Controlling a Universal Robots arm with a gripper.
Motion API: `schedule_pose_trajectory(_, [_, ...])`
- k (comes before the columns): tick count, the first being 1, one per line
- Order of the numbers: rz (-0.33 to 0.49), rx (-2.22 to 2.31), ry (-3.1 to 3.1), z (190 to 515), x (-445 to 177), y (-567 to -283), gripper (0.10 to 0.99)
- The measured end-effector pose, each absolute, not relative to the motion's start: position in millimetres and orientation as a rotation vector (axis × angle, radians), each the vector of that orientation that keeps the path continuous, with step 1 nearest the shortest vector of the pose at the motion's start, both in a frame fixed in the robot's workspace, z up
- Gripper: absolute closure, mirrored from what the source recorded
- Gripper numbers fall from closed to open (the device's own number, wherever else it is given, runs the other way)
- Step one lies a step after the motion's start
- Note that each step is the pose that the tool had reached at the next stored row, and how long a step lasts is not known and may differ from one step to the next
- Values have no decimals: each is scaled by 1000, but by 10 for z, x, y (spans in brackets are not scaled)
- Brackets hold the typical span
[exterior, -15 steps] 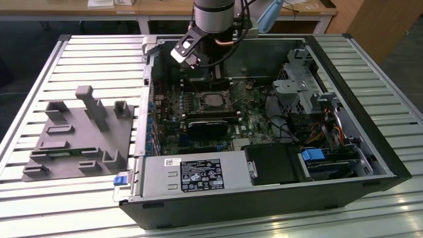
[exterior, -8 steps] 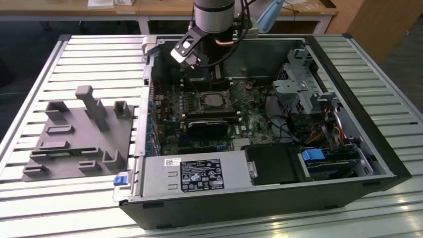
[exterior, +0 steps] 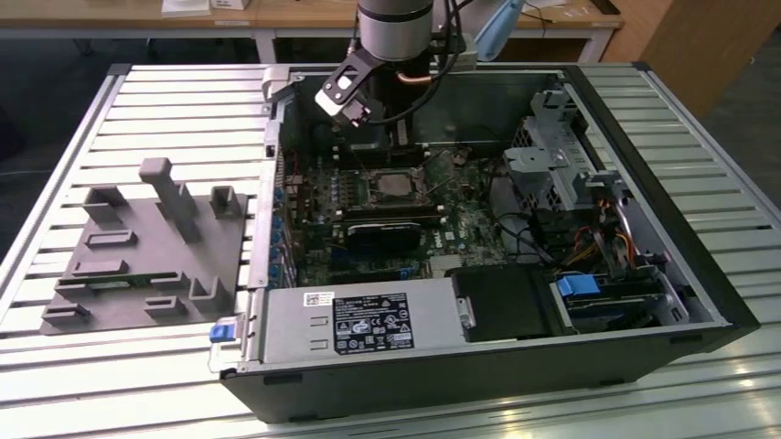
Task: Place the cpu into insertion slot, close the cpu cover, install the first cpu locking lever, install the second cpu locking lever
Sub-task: 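Close the cpu cover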
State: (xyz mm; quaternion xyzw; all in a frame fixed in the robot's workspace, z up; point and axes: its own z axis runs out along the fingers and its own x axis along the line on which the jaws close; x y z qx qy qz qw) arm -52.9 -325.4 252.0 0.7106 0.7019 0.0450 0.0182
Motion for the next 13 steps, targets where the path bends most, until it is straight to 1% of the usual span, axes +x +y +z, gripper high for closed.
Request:
schedule_pose_trajectory(8, [140,2207,2180,2637,-530,-3254,980])
schedule_pose_trajectory(13, [139,2208,2179,2646,-497,-3254,980])
